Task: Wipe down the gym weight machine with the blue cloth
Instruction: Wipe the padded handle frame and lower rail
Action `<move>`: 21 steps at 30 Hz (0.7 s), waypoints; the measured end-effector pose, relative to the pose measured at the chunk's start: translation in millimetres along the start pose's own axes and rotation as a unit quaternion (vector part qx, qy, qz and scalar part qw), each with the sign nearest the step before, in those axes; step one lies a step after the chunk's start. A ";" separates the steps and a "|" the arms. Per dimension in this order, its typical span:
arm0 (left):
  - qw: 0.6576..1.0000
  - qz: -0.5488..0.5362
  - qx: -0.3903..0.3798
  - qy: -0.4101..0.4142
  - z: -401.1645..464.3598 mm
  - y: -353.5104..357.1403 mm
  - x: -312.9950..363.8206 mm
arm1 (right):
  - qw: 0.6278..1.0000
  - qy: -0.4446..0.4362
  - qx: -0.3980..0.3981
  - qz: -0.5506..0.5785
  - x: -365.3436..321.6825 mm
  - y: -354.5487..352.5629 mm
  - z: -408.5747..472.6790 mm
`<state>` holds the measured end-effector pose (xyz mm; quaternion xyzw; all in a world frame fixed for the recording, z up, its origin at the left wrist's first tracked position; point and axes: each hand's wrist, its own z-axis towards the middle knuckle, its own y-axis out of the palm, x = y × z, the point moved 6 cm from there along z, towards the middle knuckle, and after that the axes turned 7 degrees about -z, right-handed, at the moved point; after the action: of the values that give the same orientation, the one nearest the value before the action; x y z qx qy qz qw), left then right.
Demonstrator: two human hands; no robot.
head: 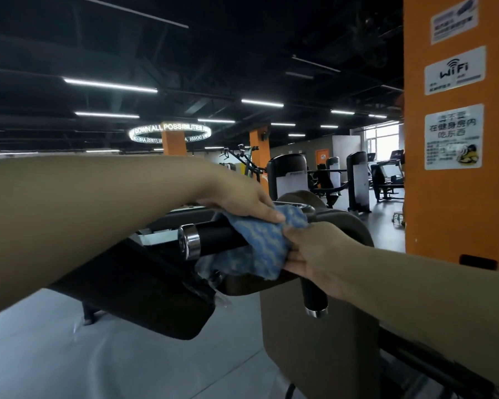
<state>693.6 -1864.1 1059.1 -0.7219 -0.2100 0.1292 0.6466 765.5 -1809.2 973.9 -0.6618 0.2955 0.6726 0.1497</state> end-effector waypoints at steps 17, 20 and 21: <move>0.985 -0.160 -0.056 -0.031 -44.2 8.5 -35.3 | 0.994 0.019 -0.071 0.084 8.0 64.1 -35.5; 0.996 -0.085 -0.005 -0.018 -47.9 6.8 -34.6 | 0.995 0.021 -0.060 0.073 10.0 68.5 -37.7; 0.998 -0.057 0.018 -0.009 -48.1 5.4 -34.7 | 0.996 0.024 -0.058 0.067 11.1 68.7 -37.4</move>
<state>685.9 -1923.1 1057.2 -0.6961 -0.2542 0.1022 0.6636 753.9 -1887.3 978.7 -0.6639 0.3030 0.6811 0.0591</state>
